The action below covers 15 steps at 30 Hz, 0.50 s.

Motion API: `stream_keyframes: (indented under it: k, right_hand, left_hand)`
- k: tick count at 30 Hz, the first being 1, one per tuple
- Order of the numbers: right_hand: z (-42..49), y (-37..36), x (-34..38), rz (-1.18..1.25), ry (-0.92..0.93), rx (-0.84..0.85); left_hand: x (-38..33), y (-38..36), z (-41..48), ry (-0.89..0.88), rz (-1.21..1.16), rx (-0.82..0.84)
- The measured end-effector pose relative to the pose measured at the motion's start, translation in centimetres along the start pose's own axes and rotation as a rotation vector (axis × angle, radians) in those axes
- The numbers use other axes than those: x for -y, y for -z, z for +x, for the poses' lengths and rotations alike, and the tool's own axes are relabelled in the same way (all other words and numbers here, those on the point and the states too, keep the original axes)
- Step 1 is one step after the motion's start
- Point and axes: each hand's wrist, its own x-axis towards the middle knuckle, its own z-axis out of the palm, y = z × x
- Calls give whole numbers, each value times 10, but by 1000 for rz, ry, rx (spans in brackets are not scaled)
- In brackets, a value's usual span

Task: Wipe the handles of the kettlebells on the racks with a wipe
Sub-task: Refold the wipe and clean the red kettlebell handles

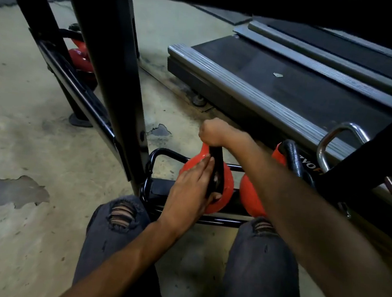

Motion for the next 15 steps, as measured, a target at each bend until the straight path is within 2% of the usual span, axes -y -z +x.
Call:
stream_keyframes:
  k: [4, 8, 11, 13, 15]
  right_hand:
    - [-6, 16, 5, -262, 177, 162]
    - [-27, 14, -14, -203, 275, 138]
    - [-22, -6, -34, 119, 94, -161]
    - [-24, -29, -33, 575, -171, -353]
    - [-29, -49, -24, 1031, -403, -450]
  left_hand:
    - [-1, 0, -2, -17, 48, -33]
    - [1, 2, 2, -26, 49, -21]
    - [7, 13, 11, -64, -15, 69]
    - [11, 23, 21, -84, -60, 143]
    - [17, 32, 31, -105, -56, 178]
